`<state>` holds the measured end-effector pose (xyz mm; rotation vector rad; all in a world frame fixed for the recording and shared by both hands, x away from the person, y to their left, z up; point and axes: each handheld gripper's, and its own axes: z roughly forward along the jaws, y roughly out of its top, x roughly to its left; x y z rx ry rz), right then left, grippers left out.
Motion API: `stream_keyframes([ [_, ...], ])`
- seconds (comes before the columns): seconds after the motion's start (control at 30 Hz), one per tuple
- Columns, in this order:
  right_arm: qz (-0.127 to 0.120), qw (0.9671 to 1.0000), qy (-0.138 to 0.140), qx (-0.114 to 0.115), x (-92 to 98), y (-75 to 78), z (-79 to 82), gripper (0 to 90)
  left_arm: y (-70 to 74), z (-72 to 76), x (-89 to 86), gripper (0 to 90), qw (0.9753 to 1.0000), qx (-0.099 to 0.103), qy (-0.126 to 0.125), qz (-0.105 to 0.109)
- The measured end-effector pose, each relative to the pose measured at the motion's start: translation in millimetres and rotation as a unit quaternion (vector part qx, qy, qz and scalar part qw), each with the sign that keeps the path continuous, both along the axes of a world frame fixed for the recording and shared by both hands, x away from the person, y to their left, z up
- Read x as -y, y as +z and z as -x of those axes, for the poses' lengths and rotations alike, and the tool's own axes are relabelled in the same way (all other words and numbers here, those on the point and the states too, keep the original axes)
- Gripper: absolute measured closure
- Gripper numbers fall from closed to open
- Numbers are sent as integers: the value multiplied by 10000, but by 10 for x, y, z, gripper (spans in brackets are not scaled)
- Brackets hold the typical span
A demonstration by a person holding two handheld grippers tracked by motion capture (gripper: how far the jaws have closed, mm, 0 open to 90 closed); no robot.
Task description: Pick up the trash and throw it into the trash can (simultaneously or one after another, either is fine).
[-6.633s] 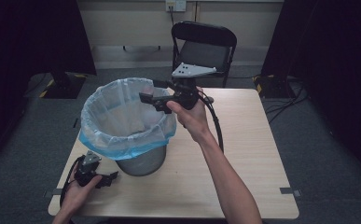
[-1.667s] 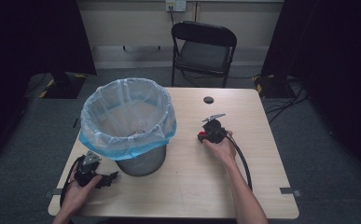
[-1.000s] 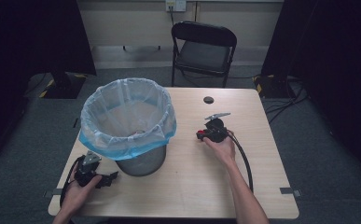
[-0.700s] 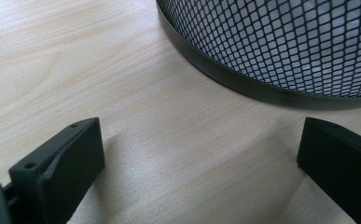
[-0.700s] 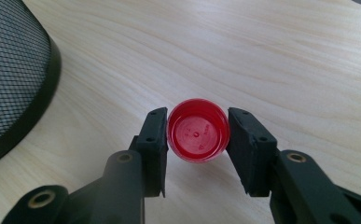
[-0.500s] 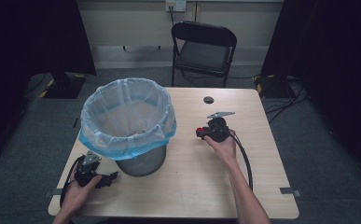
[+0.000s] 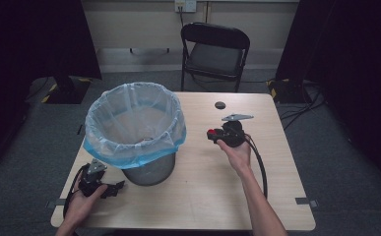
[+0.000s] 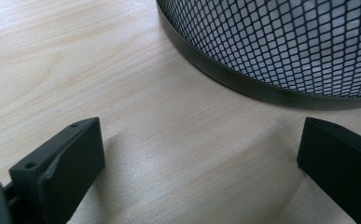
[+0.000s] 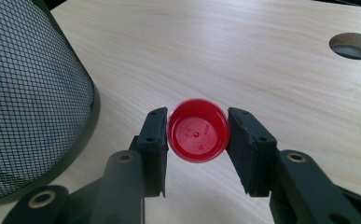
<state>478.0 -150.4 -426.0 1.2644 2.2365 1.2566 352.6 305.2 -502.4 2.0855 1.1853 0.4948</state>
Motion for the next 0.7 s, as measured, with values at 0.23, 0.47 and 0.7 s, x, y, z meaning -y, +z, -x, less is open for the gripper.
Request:
stream_keyframes([
  [0.23,-62,9999,-12,148,-12,107,28,597,0,0,0,1,10000,0,1,1],
  [0.47,-142,9995,28,269,-40,224,66,597,0,0,0,1,10000,0,0,-1],
  [0.7,-243,9990,147,351,-91,346,111,597,0,0,0,1,10000,-1,0,-3],
])
